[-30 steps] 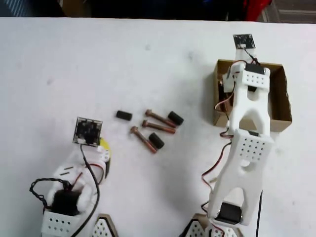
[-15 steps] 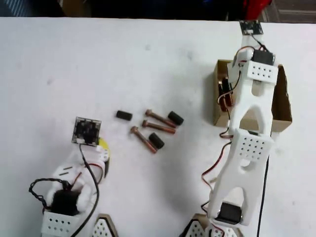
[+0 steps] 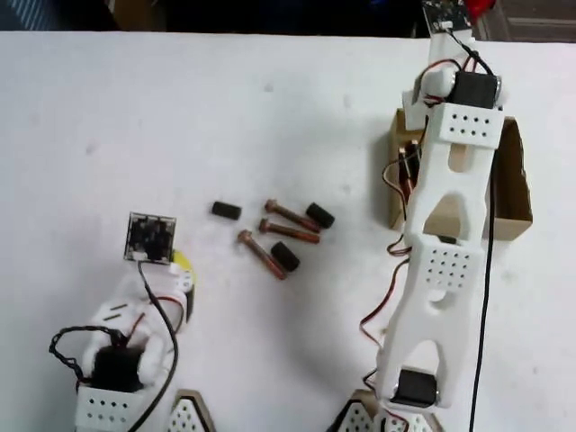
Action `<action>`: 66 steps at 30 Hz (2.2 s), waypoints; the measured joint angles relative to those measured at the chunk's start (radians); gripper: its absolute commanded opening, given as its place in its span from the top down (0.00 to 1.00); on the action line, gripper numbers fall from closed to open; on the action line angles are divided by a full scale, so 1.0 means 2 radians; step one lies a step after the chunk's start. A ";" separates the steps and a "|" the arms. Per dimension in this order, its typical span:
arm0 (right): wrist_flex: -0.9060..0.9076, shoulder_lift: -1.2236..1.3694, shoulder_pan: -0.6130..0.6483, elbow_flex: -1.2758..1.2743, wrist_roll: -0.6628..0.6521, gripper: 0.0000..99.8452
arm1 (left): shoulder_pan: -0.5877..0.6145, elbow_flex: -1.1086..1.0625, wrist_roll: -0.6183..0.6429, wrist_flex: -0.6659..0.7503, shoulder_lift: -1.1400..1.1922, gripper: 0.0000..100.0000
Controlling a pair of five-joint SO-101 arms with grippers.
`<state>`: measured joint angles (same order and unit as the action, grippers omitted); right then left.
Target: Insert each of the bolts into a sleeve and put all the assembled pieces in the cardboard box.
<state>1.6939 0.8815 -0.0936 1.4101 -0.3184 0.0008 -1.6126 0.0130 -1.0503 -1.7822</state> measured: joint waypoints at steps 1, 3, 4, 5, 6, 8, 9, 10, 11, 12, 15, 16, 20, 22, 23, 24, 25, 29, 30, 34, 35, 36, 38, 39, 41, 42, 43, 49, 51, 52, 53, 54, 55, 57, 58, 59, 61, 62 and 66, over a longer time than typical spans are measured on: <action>0.001 -0.005 0.000 0.000 0.000 0.86 | 0.000 0.000 0.000 0.000 0.000 0.98; 0.002 -0.025 0.000 0.000 0.000 0.86 | 0.000 0.000 0.000 0.000 0.000 0.98; 0.002 -0.039 0.002 0.000 0.000 0.86 | 0.000 0.000 0.000 0.000 0.000 0.98; 0.002 -0.057 0.002 -0.006 0.000 0.86 | 0.000 0.000 0.000 0.000 0.000 0.98; 0.002 -0.076 0.002 -0.015 0.000 0.86 | 0.000 0.000 0.000 0.000 0.000 0.98; 0.002 -0.119 0.005 -0.049 0.000 0.86 | 0.000 -0.001 0.000 0.000 0.000 0.98; 0.002 -0.141 0.008 -0.071 0.000 0.86 | 0.000 -0.001 0.000 0.000 0.000 0.98; 0.002 -0.165 0.012 -0.096 0.000 0.86 | 0.000 -0.001 0.000 0.000 0.000 0.98; 0.002 -0.189 0.018 -0.120 0.000 0.86 | 0.000 -0.001 0.000 0.000 0.000 0.98; 0.002 -0.213 0.025 -0.146 0.000 0.86 | 0.000 -0.001 0.000 0.000 0.000 0.98; 0.002 -0.276 0.054 -0.219 0.000 0.86 | 0.000 -0.001 0.000 0.000 0.000 0.98; 0.002 -0.295 0.064 -0.241 0.000 0.86 | 0.000 -0.001 0.000 0.000 0.000 0.98; 0.002 -0.366 0.109 -0.321 0.000 0.86 | 0.002 -0.001 0.000 0.000 0.000 0.98; 0.002 -0.397 0.132 -0.364 0.000 0.86 | 0.015 -0.001 0.001 0.000 0.001 0.98; 0.002 -0.412 0.142 -0.385 0.000 0.86 | 0.018 -0.001 0.001 0.000 0.001 0.98; 0.002 -0.425 0.150 -0.407 0.000 0.86 | 0.020 -0.001 0.001 0.000 0.001 0.98; 0.002 -0.437 0.157 -0.425 0.000 0.86 | 0.020 -0.001 0.001 0.000 0.001 0.98; 0.002 -0.478 0.188 -0.496 0.000 0.85 | 0.021 -0.001 0.000 0.000 0.001 0.98; 0.002 -0.486 0.191 -0.511 0.000 0.85 | 0.021 -0.001 0.000 0.000 0.001 0.98; 0.000 -0.509 0.193 -0.582 0.000 0.85 | 0.021 -0.001 0.000 0.000 0.001 0.98; -0.005 -0.509 0.193 -0.601 0.000 0.85 | 0.021 -0.001 0.000 0.000 0.001 0.98; -0.018 -0.510 0.193 -0.623 0.000 0.86 | 0.021 -0.001 0.000 0.000 0.001 0.98; -0.051 -0.510 0.193 -0.667 0.000 0.86 | 0.021 -0.001 0.000 0.000 0.001 0.98; -0.071 -0.510 0.193 -0.688 0.000 0.86 | 0.021 -0.001 0.000 0.000 0.001 0.98; -0.110 -0.510 0.194 -0.727 0.000 0.86 | 0.021 -0.001 0.000 0.000 0.001 0.98; -0.127 -0.510 0.193 -0.743 0.000 0.86 | 0.021 -0.001 0.000 0.000 0.001 0.98; -0.141 -0.510 0.193 -0.757 0.000 0.86 | 0.021 -0.001 0.000 0.000 0.001 0.98; -0.204 -0.509 0.193 -0.801 -0.008 0.86 | 0.021 -0.001 0.000 0.000 0.001 0.98; -0.213 -0.509 0.193 -0.806 -0.041 0.86 | 0.021 -0.001 0.000 0.000 0.001 0.98; -0.217 -0.510 0.194 -0.811 -0.061 0.86 | 0.021 -0.001 0.000 0.000 0.001 0.98; -0.222 -0.509 0.194 -0.817 -0.081 0.86 | 0.021 -0.001 0.000 0.000 0.001 0.98; -0.227 -0.509 0.194 -0.825 -0.098 0.86 | 0.021 -0.001 0.000 0.000 0.001 0.98; -0.235 -0.509 0.194 -0.833 -0.111 0.86 | 0.021 -0.001 0.000 0.000 0.001 0.98; -0.255 -0.509 0.194 -0.849 -0.131 0.86 | 0.021 -0.001 0.000 0.000 0.001 0.98; -0.265 -0.509 0.194 -0.855 -0.138 0.86 | 0.021 -0.001 0.000 0.000 0.001 0.98; -0.273 -0.509 0.194 -0.859 -0.143 0.86 | 0.021 -0.001 0.000 0.000 0.001 0.98; -0.284 -0.509 0.194 -0.868 -0.148 0.86 | 0.021 -0.001 0.000 0.000 0.001 0.98; -0.287 -0.509 0.197 -0.870 -0.150 0.86 | 0.021 -0.001 0.000 0.000 0.001 0.98; -0.290 -0.493 0.220 -0.870 -0.150 0.86 | 0.021 -0.001 0.000 0.000 0.001 0.98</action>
<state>1.1139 -0.1036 0.3468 -0.3299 -0.6176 0.0437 -1.6141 0.0130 -1.0503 -1.7806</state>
